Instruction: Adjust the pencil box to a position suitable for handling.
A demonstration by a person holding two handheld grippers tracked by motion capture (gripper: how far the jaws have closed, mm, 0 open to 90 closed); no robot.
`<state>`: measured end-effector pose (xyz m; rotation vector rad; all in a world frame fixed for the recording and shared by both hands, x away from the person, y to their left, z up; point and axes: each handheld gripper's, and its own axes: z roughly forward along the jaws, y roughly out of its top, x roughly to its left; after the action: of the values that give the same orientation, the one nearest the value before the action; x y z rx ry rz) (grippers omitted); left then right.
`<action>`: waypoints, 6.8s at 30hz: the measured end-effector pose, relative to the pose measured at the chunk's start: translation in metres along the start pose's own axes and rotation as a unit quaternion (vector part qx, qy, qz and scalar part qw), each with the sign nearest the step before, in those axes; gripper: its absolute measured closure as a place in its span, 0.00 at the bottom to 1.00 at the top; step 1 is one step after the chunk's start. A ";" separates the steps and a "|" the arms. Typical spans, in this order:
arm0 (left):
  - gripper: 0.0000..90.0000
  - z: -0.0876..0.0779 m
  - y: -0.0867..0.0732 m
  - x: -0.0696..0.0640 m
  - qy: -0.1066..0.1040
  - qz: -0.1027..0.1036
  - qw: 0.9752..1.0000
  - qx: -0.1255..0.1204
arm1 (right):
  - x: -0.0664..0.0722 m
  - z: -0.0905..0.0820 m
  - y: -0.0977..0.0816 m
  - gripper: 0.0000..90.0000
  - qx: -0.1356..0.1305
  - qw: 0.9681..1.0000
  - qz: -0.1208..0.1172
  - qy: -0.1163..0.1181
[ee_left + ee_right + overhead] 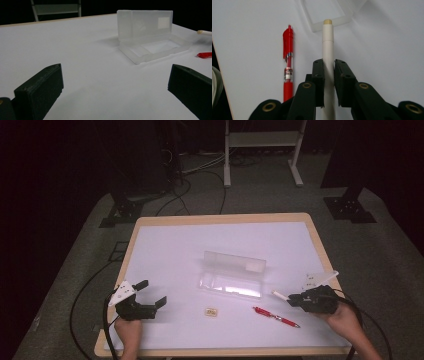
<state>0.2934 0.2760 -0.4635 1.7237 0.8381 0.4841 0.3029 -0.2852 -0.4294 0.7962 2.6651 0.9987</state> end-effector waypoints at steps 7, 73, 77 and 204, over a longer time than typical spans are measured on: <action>0.00 0.000 0.000 0.000 0.000 0.000 1.000 0.000 | 0.001 0.003 0.020 0.87 -0.004 1.000 -0.014 0.005; 0.00 0.000 0.000 0.001 -0.002 -0.003 1.000 -0.005 | 0.007 0.045 0.108 0.87 0.002 0.997 -0.062 0.042; 0.00 -0.001 0.000 0.001 -0.003 -0.002 1.000 -0.005 | 0.009 0.048 0.113 0.87 0.002 0.997 -0.065 0.045; 0.00 -0.001 -0.001 0.001 -0.004 -0.003 1.000 -0.006 | 0.007 0.134 0.144 0.77 0.049 0.994 -0.084 0.053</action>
<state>0.2931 0.2771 -0.4638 1.7096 0.8327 0.4760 0.4036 -0.1163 -0.4370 0.5384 2.8345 0.8976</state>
